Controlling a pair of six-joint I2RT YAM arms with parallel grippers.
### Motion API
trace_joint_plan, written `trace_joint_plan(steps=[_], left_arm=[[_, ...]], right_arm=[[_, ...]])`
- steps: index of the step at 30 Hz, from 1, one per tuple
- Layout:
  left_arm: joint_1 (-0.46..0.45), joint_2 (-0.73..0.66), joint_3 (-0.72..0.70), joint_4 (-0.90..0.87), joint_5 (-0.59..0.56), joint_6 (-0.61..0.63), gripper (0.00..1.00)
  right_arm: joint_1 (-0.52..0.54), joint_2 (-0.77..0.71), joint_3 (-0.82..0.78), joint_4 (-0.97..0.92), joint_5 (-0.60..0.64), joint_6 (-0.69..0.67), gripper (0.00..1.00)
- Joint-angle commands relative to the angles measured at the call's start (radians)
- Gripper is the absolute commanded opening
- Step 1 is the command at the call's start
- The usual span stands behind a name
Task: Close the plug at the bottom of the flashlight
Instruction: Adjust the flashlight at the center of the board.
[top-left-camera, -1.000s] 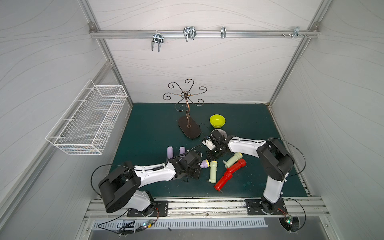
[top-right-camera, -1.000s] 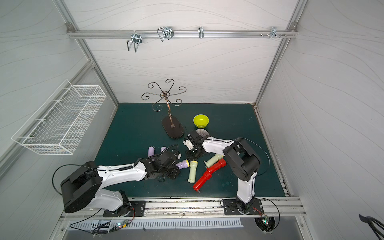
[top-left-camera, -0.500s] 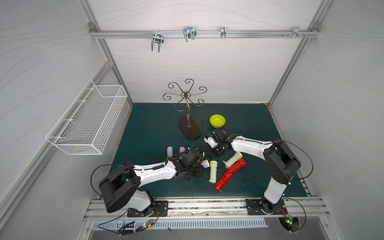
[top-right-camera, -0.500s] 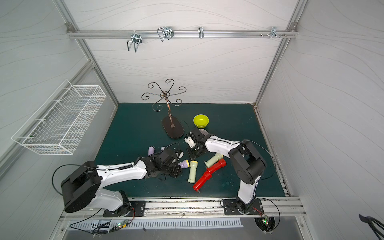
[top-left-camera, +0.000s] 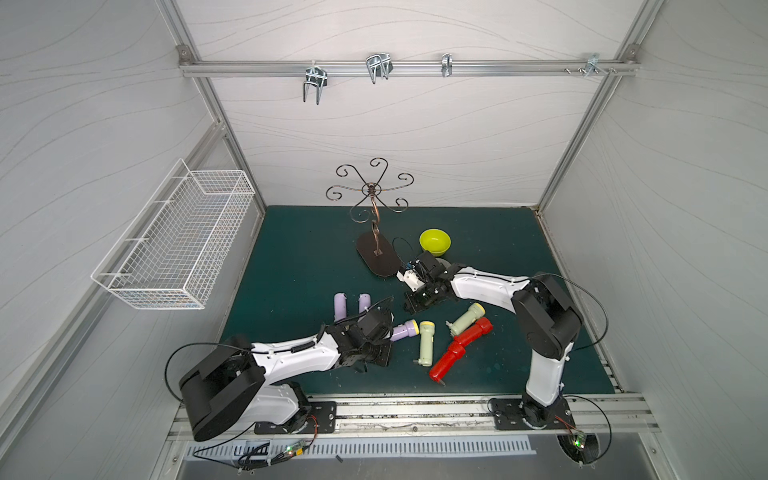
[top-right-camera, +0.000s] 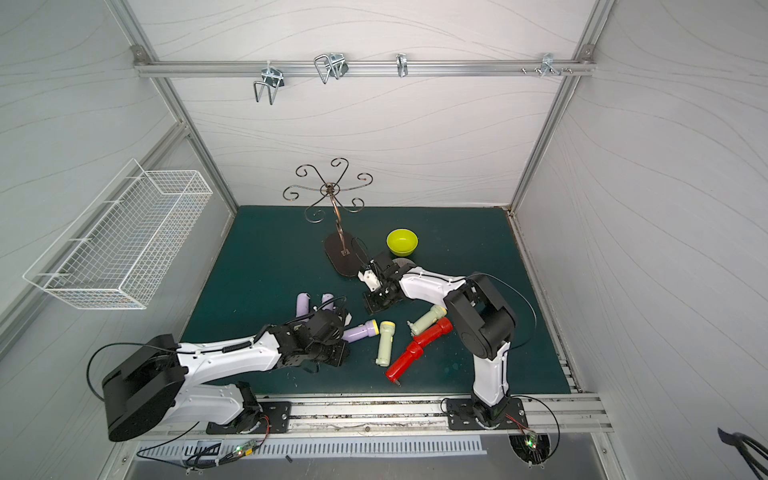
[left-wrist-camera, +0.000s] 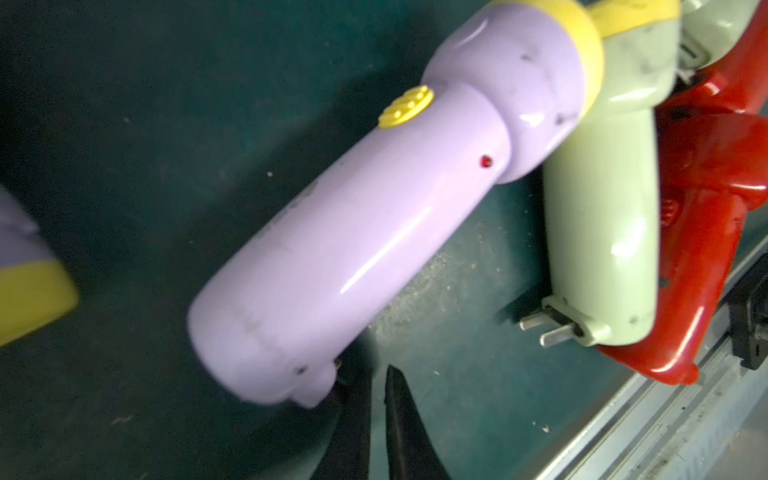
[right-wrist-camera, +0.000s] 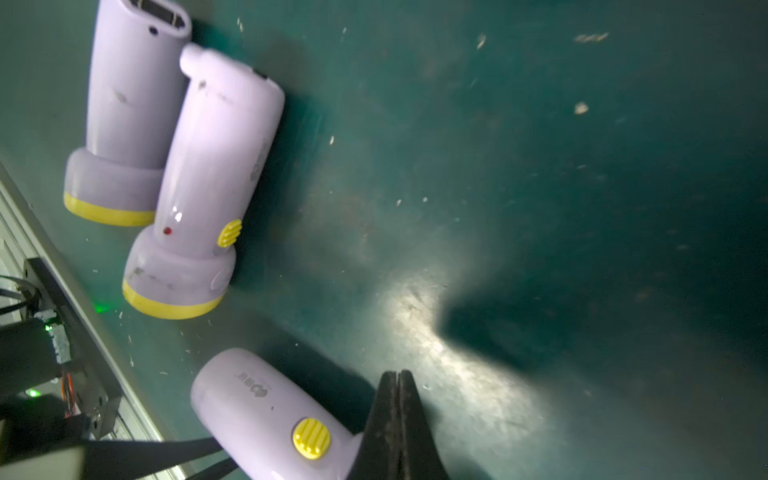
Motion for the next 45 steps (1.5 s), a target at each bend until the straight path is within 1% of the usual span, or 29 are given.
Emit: trace_joint_plan(steps=[1,5,9,19,23,28,32,35,38,42,45], left_arm=[[0.018,0.032,0.021,0.009,-0.012,-0.017,0.13],[0.06,0.043,0.02,0.009,-0.006,-0.01,0.13],[0.115,0.068,0.034,-0.006,0.014,0.02,0.13],[0.122,0.136,0.092,0.03,0.039,0.043,0.13],[0.125,0.189,0.148,0.032,0.04,0.066,0.12],[0.164,0.242,0.208,0.023,0.047,0.097,0.13],[0.216,0.262,0.24,0.011,0.057,0.121,0.18],[0.245,0.254,0.263,-0.003,0.06,0.133,0.25],[0.254,0.232,0.289,-0.026,0.054,0.138,0.31],[0.254,0.194,0.309,-0.036,0.059,0.141,0.43],[0.253,0.18,0.33,-0.04,0.084,0.144,0.46]], right_arm=[[0.013,0.017,-0.02,0.02,-0.041,0.012,0.0],[0.037,0.027,-0.033,0.004,-0.038,-0.002,0.0],[0.041,-0.002,-0.089,0.015,-0.046,0.003,0.0],[0.041,-0.112,-0.171,-0.01,-0.053,-0.009,0.0],[0.042,-0.133,-0.178,-0.016,-0.059,-0.009,0.0],[0.045,-0.156,-0.188,-0.026,-0.06,-0.015,0.0],[0.059,-0.161,-0.195,-0.023,-0.065,-0.01,0.0],[0.077,-0.143,-0.197,-0.007,-0.077,-0.004,0.0],[0.078,-0.129,-0.201,0.002,-0.077,0.002,0.0],[0.051,-0.167,-0.216,-0.005,-0.065,-0.007,0.0],[0.012,-0.228,-0.239,-0.007,-0.055,-0.005,0.0]])
